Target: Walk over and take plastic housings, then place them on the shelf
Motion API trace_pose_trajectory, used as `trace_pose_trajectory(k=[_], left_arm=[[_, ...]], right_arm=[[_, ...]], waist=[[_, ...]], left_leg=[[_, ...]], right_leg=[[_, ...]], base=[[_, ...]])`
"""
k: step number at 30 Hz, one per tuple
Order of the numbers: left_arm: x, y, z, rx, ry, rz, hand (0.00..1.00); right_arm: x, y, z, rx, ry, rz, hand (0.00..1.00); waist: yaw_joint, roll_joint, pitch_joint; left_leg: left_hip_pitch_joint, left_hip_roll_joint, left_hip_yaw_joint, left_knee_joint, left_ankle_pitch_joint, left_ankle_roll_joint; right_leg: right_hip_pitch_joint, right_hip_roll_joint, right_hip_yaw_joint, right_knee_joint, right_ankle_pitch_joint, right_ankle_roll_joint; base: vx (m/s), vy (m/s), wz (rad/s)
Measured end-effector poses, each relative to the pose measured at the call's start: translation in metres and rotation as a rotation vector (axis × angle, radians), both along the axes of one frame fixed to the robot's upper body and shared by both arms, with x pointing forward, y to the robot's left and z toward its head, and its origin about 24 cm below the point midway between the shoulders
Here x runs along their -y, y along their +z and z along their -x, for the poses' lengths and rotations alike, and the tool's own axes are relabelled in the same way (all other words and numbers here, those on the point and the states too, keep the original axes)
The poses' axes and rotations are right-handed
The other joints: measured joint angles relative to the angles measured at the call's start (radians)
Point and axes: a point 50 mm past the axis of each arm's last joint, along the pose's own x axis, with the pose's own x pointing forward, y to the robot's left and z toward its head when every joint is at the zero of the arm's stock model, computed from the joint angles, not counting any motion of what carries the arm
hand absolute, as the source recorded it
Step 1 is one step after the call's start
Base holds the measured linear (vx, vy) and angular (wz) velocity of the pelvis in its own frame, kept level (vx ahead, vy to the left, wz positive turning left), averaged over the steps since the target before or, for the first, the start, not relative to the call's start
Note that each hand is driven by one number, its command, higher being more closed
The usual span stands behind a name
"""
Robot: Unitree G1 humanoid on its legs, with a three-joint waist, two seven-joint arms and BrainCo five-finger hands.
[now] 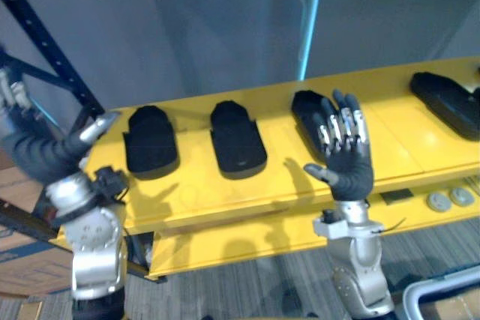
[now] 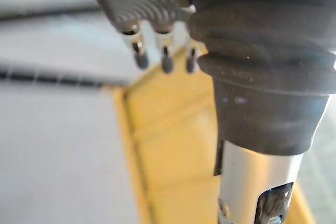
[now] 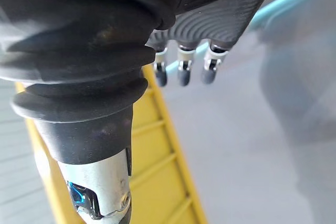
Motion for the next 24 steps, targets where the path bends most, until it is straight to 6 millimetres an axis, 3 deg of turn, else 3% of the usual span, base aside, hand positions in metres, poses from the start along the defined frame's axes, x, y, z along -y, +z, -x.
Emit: trace_pose_trajectory(k=[3, 6, 9, 11, 12, 14, 17, 21, 24], left_arm=[[-0.002, -0.014, 0.012, -0.054, 0.046, 0.05, 0.0], [-0.001, -0.043, 0.011, -0.234, 0.073, 0.114, 0.0], [-0.006, -0.103, -0.003, -0.558, 0.103, 0.181, 0.0], [-0.012, -0.161, -0.001, -0.815, 0.142, 0.275, 0.0], [-0.013, -0.176, 0.001, -0.877, 0.148, 0.296, 0.0], [-0.011, -0.231, 0.018, -1.132, 0.17, 0.337, 0.0], [0.004, -0.277, 0.041, -1.384, 0.119, 0.352, 0.0], [0.008, -0.308, 0.078, -1.592, 0.11, 0.357, 0.0], [0.007, -0.315, 0.094, -1.647, 0.104, 0.37, 0.0]], right_arm=[[0.006, 0.004, -0.008, 0.019, -0.039, 0.006, 0.0], [0.007, 0.007, -0.02, 0.033, -0.041, 0.031, 0.0], [0.004, 0.012, -0.034, 0.057, -0.012, 0.076, 0.0], [0.0, 0.018, -0.052, 0.075, -0.01, 0.145, 0.0], [-0.001, 0.019, -0.056, 0.078, -0.015, 0.168, 0.0], [-0.01, 0.023, -0.075, 0.084, -0.016, 0.278, 0.0], [-0.022, 0.022, -0.097, 0.077, -0.034, 0.495, 0.0], [-0.042, 0.016, -0.116, 0.081, -0.021, 0.721, 0.0], [-0.049, 0.002, -0.126, 0.073, -0.022, 0.911, 0.0]], waist=[[0.023, -0.007, -0.016], [0.056, -0.021, -0.021], [0.073, -0.038, -0.025], [0.081, -0.059, -0.023], [0.082, -0.066, -0.024], [0.094, -0.085, -0.022], [0.131, -0.092, -0.02], [0.174, -0.091, -0.017], [0.189, -0.096, 0.001]], left_leg=[[-0.012, 0.001, -0.022, 0.0, 0.011, 0.001], [-0.032, 0.0, -0.048, 0.0, 0.024, -0.005], [-0.062, -0.001, -0.077, -0.001, 0.039, -0.006], [-0.074, -0.001, -0.094, -0.001, 0.044, -0.007], [-0.078, -0.001, -0.099, -0.001, 0.045, -0.008], [-0.08, -0.001, -0.103, -0.001, 0.046, -0.008], [-0.084, 0.002, -0.121, -0.001, 0.049, -0.01], [-0.087, 0.011, -0.138, -0.001, 0.053, -0.013], [-0.096, 0.01, -0.165, -0.001, 0.06, -0.013]], right_leg=[[-0.002, 0.001, -0.023, 0.001, -0.002, 0.001], [-0.004, 0.002, -0.047, 0.003, 0.001, -0.003], [-0.011, 0.005, -0.075, 0.005, 0.005, 0.001], [-0.014, 0.007, -0.085, 0.009, 0.01, 0.0], [-0.015, 0.007, -0.089, 0.009, 0.01, 0.0], [-0.014, 0.008, -0.096, 0.009, 0.009, -0.002], [-0.004, 0.014, -0.111, 0.008, 0.007, -0.006], [0.005, 0.024, -0.132, 0.007, 0.002, -0.013], [0.019, 0.026, -0.159, 0.007, 0.001, -0.015]], base=[[-0.03, -0.011, 0.27], [-0.02, -0.006, 0.26], [0.0, -0.013, 0.28], [0.01, -0.011, 0.18], [0.01, -0.012, 0.13], [0.02, -0.015, 0.09], [0.0, -0.018, 0.14], [-0.02, -0.036, 0.12], [-0.04, -0.027, 0.25]])
